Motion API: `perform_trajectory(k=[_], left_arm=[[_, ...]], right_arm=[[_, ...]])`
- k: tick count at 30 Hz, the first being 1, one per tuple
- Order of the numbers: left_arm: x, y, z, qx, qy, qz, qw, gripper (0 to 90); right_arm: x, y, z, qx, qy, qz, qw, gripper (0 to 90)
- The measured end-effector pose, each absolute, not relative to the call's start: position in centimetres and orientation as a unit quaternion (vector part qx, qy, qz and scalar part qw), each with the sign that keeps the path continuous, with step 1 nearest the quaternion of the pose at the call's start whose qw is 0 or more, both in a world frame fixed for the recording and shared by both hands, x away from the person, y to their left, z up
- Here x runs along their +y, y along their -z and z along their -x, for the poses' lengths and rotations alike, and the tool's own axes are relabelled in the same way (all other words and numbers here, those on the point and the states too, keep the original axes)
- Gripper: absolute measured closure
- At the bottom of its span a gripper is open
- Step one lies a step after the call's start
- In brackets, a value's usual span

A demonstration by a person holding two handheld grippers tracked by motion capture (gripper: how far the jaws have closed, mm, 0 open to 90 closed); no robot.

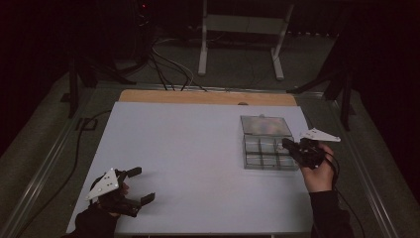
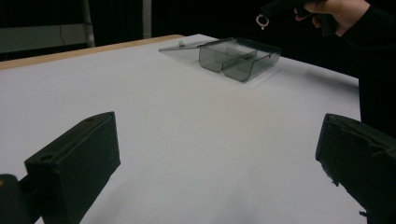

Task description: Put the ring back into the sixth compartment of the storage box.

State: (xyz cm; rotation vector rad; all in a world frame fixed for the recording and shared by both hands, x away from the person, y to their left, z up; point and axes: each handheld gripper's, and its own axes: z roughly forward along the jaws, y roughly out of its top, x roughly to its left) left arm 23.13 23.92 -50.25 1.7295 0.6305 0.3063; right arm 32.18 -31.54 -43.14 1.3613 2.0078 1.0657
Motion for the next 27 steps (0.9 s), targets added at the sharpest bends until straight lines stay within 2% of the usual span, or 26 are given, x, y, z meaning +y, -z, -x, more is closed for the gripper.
perform_trajectory(k=[27], left_arm=[[23.9, 50.2, -23.1, 0.270, -0.132, -0.746, 0.594, 0.8]], right_arm=[[-33.6, 45.7, -32.0, 0.735, -0.354, -0.531, 0.230, 86.9]])
